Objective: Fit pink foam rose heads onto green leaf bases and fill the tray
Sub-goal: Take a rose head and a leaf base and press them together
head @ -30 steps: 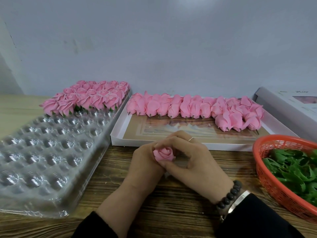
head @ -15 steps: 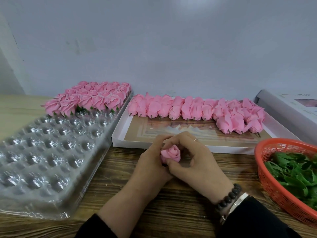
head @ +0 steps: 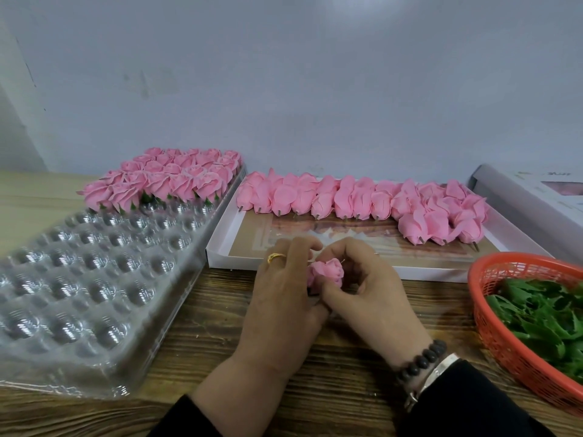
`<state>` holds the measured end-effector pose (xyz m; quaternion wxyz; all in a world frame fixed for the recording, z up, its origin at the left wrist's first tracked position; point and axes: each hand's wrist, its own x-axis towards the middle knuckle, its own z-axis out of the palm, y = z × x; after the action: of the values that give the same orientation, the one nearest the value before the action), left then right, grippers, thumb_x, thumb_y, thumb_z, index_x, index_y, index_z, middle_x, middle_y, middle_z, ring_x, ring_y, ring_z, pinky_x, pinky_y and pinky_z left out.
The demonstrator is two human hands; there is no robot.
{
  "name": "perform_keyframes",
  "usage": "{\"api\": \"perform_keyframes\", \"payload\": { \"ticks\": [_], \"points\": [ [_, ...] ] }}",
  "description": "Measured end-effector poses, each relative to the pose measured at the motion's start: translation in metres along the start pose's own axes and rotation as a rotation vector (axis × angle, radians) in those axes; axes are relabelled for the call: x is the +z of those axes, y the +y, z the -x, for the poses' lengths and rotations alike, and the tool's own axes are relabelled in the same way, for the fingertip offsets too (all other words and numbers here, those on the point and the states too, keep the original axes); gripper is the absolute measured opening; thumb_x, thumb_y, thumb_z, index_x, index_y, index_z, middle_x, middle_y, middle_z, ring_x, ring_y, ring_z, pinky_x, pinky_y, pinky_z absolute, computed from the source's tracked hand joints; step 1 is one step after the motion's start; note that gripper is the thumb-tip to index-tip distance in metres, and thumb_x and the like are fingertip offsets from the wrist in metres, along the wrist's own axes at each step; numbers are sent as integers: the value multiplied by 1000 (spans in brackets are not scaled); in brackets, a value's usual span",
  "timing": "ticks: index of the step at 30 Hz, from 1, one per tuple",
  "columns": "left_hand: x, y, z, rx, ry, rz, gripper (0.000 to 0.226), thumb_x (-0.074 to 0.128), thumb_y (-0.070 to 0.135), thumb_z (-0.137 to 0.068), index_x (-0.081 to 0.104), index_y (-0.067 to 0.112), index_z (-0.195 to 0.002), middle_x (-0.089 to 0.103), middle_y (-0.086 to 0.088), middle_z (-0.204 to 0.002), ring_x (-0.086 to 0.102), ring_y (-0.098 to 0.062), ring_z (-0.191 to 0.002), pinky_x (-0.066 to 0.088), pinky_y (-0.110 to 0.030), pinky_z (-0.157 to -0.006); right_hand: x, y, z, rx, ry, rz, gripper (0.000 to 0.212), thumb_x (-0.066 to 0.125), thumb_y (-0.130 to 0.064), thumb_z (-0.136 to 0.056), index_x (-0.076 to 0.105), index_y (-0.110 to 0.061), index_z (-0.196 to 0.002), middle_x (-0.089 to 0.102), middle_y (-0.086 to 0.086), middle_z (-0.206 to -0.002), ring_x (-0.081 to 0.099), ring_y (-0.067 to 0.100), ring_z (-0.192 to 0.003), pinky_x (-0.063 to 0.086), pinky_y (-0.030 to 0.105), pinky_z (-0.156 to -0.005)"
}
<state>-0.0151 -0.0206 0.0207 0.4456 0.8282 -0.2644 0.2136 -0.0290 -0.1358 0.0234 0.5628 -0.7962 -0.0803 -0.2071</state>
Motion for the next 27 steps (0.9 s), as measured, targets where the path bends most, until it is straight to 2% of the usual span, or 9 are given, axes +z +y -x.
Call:
{"api": "perform_keyframes", "payload": {
  "ticks": [4,8,11,15,19,22,24,27],
  "points": [
    [2,-1,0,-8,-24,22,51,74,-2,-65,49,22,-102,50,4,-99,51,-19,-94,47,-35,-78,2,3,1,14,-6,-3,11,63,-21,-67,58,-21,-77,56,-10,-62,51,2,-57,45,26,-57],
    [0,2,0,-19,-65,8,44,70,-4,-67,52,17,-102,53,5,-101,51,-16,-96,46,-27,-75,1,4,1,29,13,-28,13,69,-9,-73,58,-16,-74,54,-9,-59,49,3,-55,44,23,-54],
    [-2,4,0,-12,-67,-6,40,68,-3,-69,54,14,-103,55,3,-99,50,-16,-95,43,-25,-75,1,3,2,58,18,-55,15,70,-11,-71,57,-17,-77,56,-10,-61,51,3,-56,45,23,-55],
    [-3,6,-1,21,-67,-39,35,68,-6,-68,58,10,-98,57,0,-96,52,-20,-93,42,-31,-76,-1,2,1,95,40,-111,29,70,-22,-63,53,-26,-85,61,-15,-70,55,0,-61,46,19,-56],
    [-5,4,-3,41,-88,-56,24,68,2,-75,59,11,-96,58,0,-97,52,-19,-92,45,-36,-76,0,2,2,60,18,-96,34,73,-26,-67,52,-29,-94,57,-14,-69,53,1,-61,46,20,-57],
    [-8,1,-5,53,-92,-30,16,68,9,-79,56,14,-89,51,9,-87,48,-13,-83,42,-28,-71,0,1,4,25,34,-107,30,64,-35,-70,54,-30,-98,57,-11,-71,54,6,-66,50,28,-64],
    [-10,-1,-6,50,-97,9,20,71,11,-77,54,16,-85,49,13,-83,46,-11,-79,39,-23,-67,-1,0,5,-10,52,-123,28,57,-42,-74,55,-28,-99,59,-7,-72,56,9,-69,51,34,-69],
    [-13,-2,-7,27,-93,51,25,74,14,-74,52,19,-83,53,11,-81,49,-8,-77,40,-20,-66,-2,1,6,-50,98,-117,27,47,-43,-81,55,-26,-100,58,5,-72,54,11,-66,48,33,-67]
  ]
}}
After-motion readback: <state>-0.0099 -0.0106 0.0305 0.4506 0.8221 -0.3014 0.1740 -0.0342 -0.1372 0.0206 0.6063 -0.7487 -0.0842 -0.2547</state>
